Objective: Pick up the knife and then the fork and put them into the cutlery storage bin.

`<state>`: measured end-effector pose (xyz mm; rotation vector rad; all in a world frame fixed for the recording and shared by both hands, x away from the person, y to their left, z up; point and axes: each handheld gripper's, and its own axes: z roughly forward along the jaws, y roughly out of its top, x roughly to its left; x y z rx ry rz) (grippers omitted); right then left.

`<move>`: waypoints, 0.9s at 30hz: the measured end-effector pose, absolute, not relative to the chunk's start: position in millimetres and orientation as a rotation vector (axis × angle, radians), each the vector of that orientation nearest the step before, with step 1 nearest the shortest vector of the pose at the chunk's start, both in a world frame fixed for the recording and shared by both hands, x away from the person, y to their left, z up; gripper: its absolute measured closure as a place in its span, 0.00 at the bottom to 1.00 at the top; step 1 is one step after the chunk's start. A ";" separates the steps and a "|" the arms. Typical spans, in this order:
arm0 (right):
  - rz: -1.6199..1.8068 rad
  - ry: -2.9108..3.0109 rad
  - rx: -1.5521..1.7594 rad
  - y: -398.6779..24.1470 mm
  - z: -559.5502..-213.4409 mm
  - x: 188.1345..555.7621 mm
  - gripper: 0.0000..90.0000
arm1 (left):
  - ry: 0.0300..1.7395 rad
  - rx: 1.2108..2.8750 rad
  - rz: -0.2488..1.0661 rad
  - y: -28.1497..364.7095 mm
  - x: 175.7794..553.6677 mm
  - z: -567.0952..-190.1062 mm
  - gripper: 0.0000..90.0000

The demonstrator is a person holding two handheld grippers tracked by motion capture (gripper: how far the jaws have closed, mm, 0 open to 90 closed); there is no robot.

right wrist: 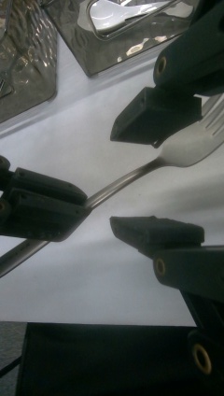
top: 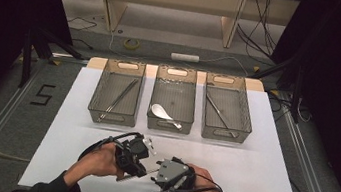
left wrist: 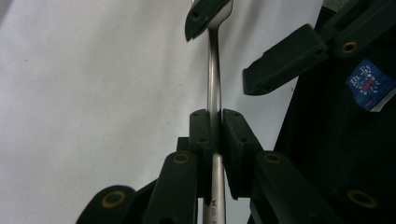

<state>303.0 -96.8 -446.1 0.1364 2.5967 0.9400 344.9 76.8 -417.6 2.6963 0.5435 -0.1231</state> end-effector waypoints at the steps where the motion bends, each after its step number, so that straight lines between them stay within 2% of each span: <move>1: 0.940 2.597 0.136 -96.8 -446.1 303.0 0.59 | 0.543 2.696 -0.123 76.8 344.9 -417.6 0.92; 11: 0.846 2.593 0.038 -91.8 -451.8 301.3 0.72 | 0.513 2.705 -0.157 69.7 339.7 -415.4 0.92; 12: 0.831 2.598 0.017 -91.6 -452.6 301.2 0.76 | 0.508 2.708 -0.155 69.1 339.3 -415.3 0.92; 15: 0.819 2.594 0.005 -91.0 -453.2 300.3 0.79 | 0.506 2.711 -0.162 68.1 338.8 -415.2 0.92; 16: 0.813 2.596 -0.007 -90.9 -453.3 300.0 0.85 | 0.505 2.710 -0.163 67.7 338.7 -415.4 0.92; 19: 0.797 2.595 -0.033 -90.5 -454.5 299.3 0.87 | 0.494 2.714 -0.167 67.0 338.7 -416.0 0.91; 24: 0.749 2.620 -0.121 -88.9 -459.6 295.4 0.98 | 0.493 2.705 -0.183 68.1 339.8 -416.1 0.93; 27: 0.729 2.626 -0.133 -89.9 -458.5 295.6 0.98 | 0.492 2.699 -0.196 68.3 341.2 -418.2 0.92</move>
